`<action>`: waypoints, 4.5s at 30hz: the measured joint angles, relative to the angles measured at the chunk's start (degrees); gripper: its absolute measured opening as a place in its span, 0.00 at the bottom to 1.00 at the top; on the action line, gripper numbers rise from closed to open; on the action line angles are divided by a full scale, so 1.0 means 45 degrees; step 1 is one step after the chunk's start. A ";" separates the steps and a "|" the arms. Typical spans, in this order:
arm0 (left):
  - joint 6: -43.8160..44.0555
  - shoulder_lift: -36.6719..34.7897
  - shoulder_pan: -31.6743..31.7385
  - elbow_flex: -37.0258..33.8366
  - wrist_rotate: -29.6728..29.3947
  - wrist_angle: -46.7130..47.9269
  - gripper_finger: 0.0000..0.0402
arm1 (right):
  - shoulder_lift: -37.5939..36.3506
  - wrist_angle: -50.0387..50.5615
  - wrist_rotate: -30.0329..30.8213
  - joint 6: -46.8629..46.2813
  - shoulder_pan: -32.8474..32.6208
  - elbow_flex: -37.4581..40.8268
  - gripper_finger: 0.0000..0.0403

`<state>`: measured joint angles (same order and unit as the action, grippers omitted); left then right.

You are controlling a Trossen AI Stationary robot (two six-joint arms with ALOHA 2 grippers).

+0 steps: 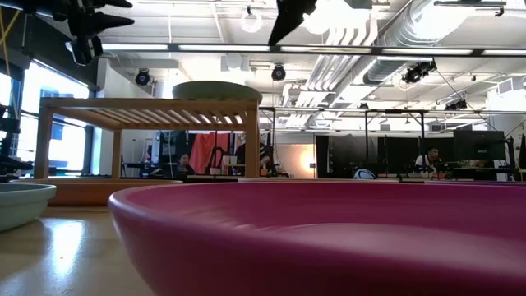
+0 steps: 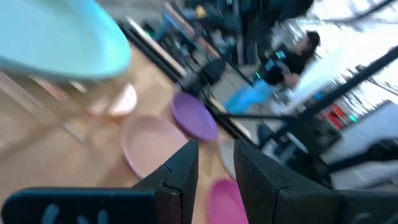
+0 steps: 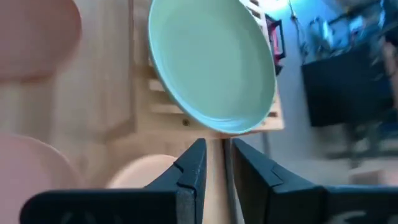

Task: Place and stack plates onto a shelf
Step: Stack the brown plate on top of the blue plate on the shelf

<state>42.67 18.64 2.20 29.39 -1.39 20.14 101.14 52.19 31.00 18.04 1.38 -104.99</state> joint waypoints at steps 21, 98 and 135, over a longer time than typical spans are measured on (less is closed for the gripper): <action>0.2624 0.5173 -0.1925 -0.0005 0.3492 -0.1554 0.22 | -0.0371 0.5049 -0.4884 -0.8354 -0.1687 0.0307 0.15; 0.6373 0.8912 -0.3186 -0.0019 -0.0185 -0.5201 0.22 | -0.0353 -0.5507 -0.5851 -0.0752 -0.4370 1.0034 0.15; 0.6370 0.8909 -0.3191 -0.0015 -0.0229 -0.5114 0.22 | 0.0269 -0.5964 -0.5585 0.0019 -0.3641 1.0209 0.02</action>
<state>71.33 58.73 -12.16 29.32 -2.42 -2.87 102.35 25.35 5.87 18.13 -15.00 -59.05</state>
